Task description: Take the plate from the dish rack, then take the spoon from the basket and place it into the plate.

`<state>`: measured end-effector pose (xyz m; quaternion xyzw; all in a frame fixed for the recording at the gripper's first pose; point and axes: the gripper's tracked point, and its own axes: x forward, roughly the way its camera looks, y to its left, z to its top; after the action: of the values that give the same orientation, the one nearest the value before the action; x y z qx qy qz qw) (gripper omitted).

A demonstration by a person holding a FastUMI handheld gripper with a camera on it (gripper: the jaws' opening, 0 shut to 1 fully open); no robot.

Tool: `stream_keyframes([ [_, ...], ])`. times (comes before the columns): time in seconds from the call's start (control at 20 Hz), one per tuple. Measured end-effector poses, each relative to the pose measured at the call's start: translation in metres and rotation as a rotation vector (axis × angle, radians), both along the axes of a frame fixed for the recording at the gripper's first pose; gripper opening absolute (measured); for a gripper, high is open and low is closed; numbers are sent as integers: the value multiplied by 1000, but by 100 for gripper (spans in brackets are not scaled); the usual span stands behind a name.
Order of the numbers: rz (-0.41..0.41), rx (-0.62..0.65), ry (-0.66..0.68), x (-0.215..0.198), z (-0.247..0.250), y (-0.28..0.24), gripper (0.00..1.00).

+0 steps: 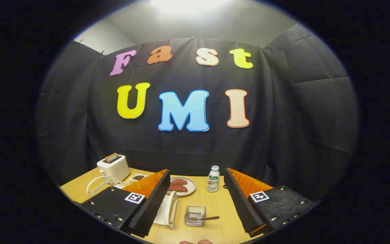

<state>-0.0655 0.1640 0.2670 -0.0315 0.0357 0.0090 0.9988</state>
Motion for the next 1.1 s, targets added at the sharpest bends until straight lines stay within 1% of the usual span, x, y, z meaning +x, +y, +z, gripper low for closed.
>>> stream_keyframes([
  [0.2, 43, 35, 138, 10, -17, 38, 97],
  [0.4, 82, 96, 335, 23, -43, 72, 97],
  [0.5, 84, 85, 442, 30, -59, 80, 97],
  [0.8, 84, 26, 721, 61, -93, 103, 97],
  [0.9, 43, 1, 807, 71, -104, 104, 97],
  [1.1, 14, -56, 909, 96, -113, 115, 97],
])
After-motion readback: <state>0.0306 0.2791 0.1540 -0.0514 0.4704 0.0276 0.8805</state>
